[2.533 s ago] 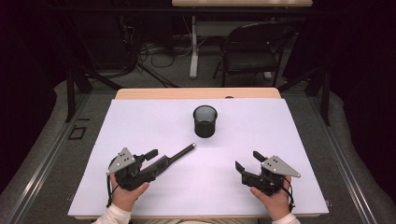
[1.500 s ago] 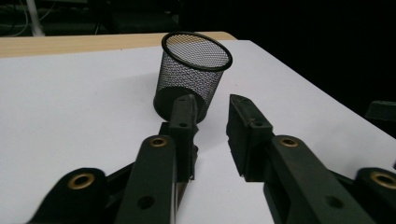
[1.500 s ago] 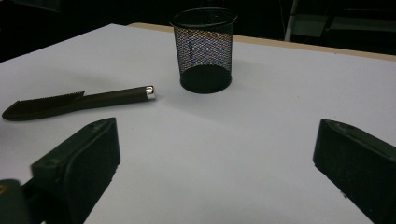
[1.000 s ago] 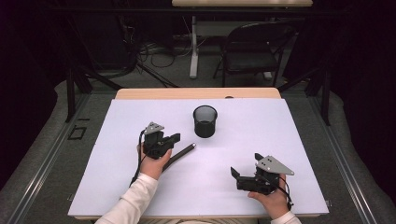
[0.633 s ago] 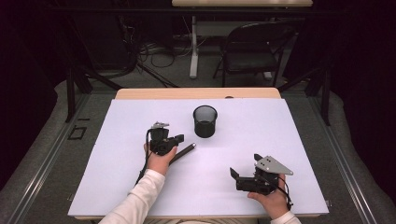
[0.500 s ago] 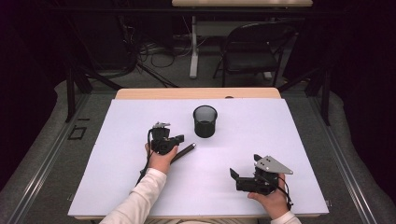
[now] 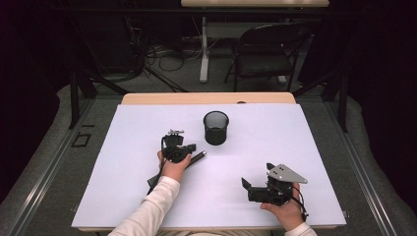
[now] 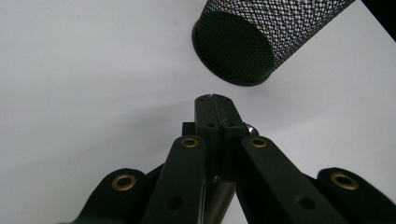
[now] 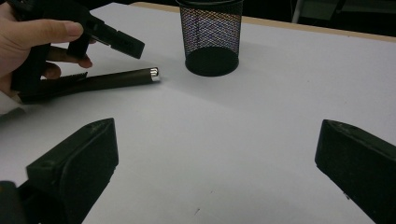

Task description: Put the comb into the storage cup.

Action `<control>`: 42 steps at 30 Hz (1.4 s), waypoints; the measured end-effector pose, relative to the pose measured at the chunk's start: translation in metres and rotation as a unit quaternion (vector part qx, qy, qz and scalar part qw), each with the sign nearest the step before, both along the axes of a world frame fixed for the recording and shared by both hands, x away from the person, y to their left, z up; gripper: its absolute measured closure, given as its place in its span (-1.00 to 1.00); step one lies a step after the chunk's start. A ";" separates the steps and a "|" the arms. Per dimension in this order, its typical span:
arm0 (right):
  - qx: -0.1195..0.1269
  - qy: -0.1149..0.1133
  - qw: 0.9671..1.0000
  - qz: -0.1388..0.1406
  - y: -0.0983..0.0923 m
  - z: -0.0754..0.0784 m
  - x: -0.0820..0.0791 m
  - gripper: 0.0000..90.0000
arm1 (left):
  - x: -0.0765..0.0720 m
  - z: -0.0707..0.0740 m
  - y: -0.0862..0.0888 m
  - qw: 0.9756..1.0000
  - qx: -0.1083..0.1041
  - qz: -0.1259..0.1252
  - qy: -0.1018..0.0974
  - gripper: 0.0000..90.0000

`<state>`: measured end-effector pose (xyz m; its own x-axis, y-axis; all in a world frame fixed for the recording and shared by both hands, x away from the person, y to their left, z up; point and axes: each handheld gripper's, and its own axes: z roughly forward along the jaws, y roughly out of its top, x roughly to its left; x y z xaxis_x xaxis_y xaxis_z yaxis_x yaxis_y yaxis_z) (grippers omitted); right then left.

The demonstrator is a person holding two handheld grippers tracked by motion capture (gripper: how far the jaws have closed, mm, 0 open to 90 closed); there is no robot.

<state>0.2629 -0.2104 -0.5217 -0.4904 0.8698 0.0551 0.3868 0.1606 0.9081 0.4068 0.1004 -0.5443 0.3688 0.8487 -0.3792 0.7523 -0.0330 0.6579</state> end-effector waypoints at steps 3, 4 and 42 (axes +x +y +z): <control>0.004 0.000 1.000 0.000 -0.001 0.000 0.000 -1.00 | 0.001 -0.003 -0.003 1.000 0.004 -0.001 0.005 1.00; 0.004 0.001 1.000 -0.001 -0.001 0.000 0.000 -1.00 | 0.001 -0.003 -0.004 1.000 0.003 -0.002 0.007 1.00; 0.006 0.005 1.000 -0.001 -0.001 -0.001 0.001 -1.00 | -0.022 -0.009 -0.033 0.994 0.052 -0.088 0.024 1.00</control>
